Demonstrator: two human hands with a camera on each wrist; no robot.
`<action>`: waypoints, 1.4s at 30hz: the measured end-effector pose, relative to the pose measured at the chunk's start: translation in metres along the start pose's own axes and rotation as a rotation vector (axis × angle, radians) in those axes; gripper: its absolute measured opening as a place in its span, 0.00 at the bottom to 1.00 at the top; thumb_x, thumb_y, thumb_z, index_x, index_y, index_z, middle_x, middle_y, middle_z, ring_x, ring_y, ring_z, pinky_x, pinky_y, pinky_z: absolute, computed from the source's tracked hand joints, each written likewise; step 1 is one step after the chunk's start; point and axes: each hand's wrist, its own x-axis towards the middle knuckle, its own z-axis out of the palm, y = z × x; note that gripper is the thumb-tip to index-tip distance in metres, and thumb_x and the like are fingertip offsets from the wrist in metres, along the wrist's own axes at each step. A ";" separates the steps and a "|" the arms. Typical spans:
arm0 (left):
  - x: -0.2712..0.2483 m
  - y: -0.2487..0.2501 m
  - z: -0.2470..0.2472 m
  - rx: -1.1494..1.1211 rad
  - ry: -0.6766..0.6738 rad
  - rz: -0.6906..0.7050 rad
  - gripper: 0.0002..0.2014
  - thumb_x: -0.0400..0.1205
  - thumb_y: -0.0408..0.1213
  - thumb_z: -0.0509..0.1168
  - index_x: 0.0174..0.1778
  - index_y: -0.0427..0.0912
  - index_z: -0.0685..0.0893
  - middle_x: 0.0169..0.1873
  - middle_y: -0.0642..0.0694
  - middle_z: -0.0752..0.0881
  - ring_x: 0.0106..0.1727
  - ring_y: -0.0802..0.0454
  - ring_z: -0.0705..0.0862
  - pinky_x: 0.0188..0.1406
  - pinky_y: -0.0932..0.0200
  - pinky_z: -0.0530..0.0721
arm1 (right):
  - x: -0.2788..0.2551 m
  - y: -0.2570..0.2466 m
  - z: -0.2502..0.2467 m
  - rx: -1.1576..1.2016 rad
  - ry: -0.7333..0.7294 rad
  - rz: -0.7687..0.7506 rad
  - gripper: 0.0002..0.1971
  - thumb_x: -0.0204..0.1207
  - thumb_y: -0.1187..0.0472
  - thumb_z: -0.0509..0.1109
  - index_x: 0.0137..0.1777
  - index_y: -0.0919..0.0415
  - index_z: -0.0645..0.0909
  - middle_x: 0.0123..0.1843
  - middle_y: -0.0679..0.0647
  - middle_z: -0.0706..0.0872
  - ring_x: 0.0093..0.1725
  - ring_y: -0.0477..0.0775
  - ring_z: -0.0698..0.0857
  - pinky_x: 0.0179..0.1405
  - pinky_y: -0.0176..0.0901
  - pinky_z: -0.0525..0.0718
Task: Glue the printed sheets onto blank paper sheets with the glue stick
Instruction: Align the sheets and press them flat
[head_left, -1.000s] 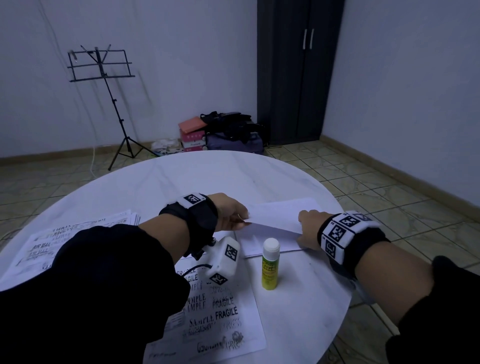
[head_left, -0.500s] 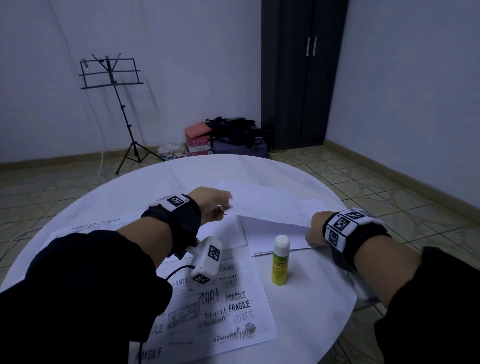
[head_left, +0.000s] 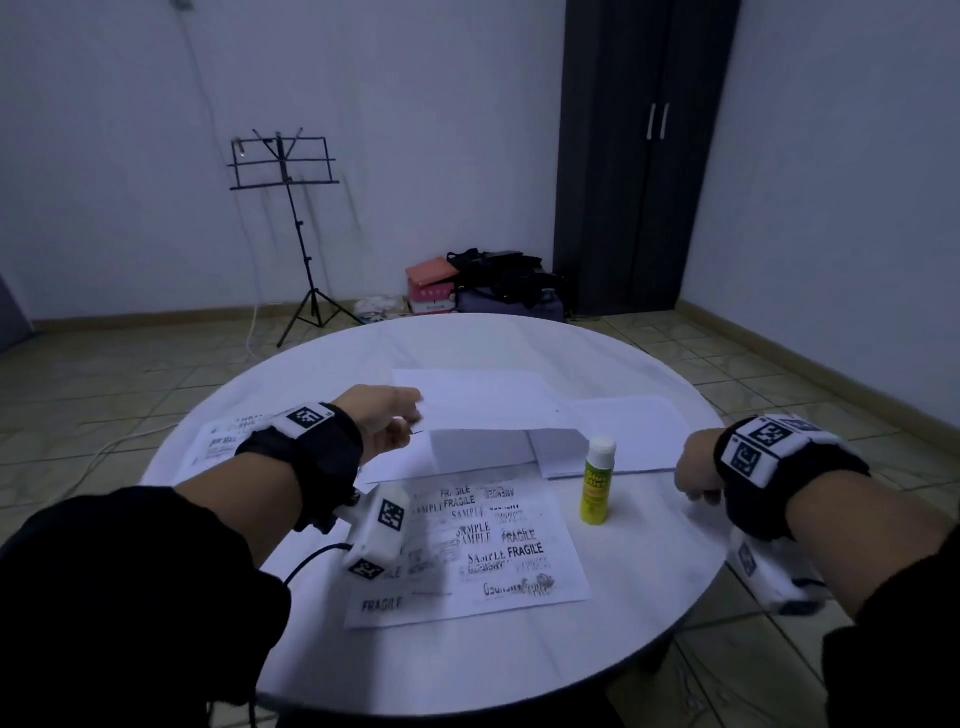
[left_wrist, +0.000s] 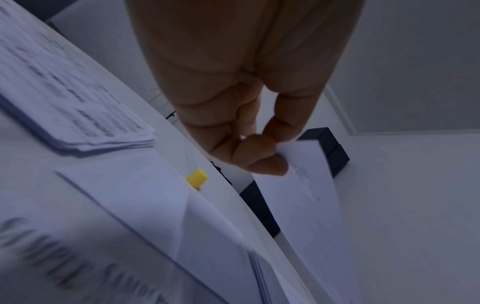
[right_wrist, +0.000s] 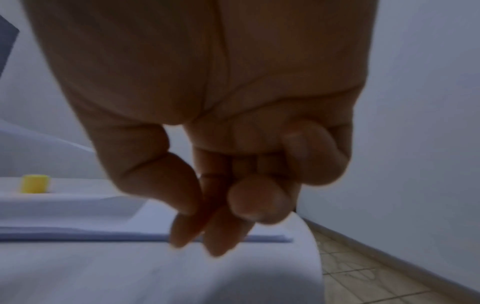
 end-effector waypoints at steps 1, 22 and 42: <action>-0.006 -0.004 -0.006 -0.010 0.006 -0.002 0.06 0.82 0.23 0.61 0.42 0.34 0.82 0.33 0.39 0.77 0.24 0.53 0.65 0.16 0.71 0.75 | -0.008 -0.002 0.003 0.005 -0.044 -0.018 0.11 0.83 0.62 0.59 0.53 0.60 0.84 0.44 0.53 0.86 0.35 0.50 0.77 0.31 0.36 0.74; -0.085 -0.051 -0.086 0.117 -0.179 0.023 0.17 0.79 0.16 0.59 0.55 0.39 0.85 0.35 0.48 0.86 0.29 0.55 0.78 0.27 0.67 0.80 | -0.071 -0.074 0.059 1.344 -0.138 -0.272 0.06 0.77 0.64 0.70 0.44 0.60 0.75 0.33 0.51 0.81 0.23 0.47 0.81 0.16 0.32 0.63; -0.061 -0.066 -0.058 0.747 -0.295 -0.045 0.11 0.71 0.23 0.76 0.39 0.43 0.84 0.34 0.45 0.83 0.29 0.53 0.84 0.31 0.66 0.87 | -0.058 -0.075 0.062 0.791 0.050 -0.188 0.17 0.73 0.67 0.75 0.33 0.61 0.68 0.18 0.56 0.76 0.24 0.57 0.83 0.12 0.29 0.68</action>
